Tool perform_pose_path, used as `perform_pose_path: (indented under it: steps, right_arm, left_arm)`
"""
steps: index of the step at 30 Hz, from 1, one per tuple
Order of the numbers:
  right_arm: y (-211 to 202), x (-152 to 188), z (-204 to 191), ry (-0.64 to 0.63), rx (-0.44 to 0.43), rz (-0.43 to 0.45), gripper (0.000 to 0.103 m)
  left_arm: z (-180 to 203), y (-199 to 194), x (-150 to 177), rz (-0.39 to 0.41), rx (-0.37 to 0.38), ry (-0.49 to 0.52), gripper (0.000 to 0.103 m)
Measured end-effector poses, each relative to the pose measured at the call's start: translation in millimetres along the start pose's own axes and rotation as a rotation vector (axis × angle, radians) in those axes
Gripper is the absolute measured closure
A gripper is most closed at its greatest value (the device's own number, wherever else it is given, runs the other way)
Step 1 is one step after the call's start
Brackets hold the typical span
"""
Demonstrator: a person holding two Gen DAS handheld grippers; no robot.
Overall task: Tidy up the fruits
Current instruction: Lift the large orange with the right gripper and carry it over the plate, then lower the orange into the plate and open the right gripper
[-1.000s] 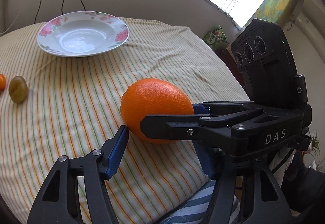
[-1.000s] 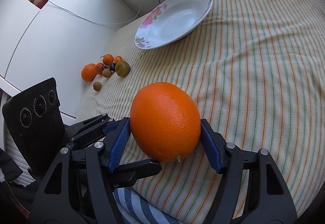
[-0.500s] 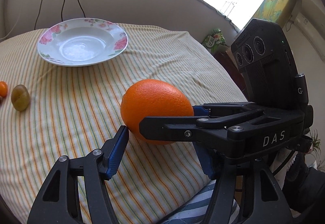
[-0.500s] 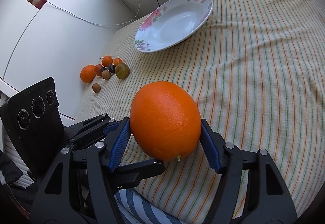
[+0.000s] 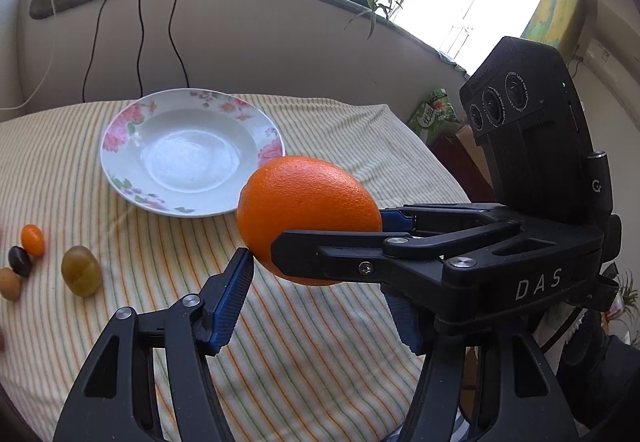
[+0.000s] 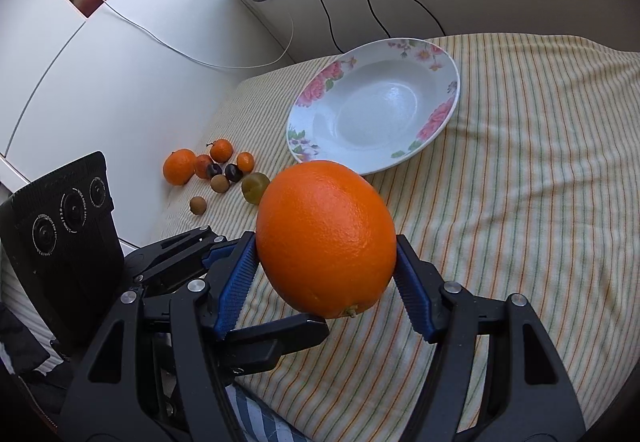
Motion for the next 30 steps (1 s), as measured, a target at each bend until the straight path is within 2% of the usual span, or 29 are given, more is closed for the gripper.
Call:
perform_pose_path:
  steps: [6,15,23,30]
  right_arm:
    - [19,-34,-1,-0.03,0.003,0.004,0.034]
    - [53,-69,18,-0.014,-0.008,-0.011,0.034]
    - [78,-82,31,-0.024,0.014,-0.04,0.034]
    - [92,-84,36,-0.037,0.05,-0.062,0.034]
  left_arm:
    - [-26,6,-28,0.026,-0.015,-0.036,0.039]
    - [-61,30,-56,0.016,-0.026,-0.097,0.039]
    - [-74,48,-64,-0.002,-0.063,-0.115,0.04]
    - [-74,51,-65,0.001,-0.093,-0.075,0.042]
Point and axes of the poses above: each gripper's, at about its wrist camera, not at the fingertips, and y roughly the way its jaws point, z to its right, x to its underside, the point moved 8 cm from there along y, roughly the way its jaws point, and after that the axes turned 8 degrees about -y, right-handed, at the moved point
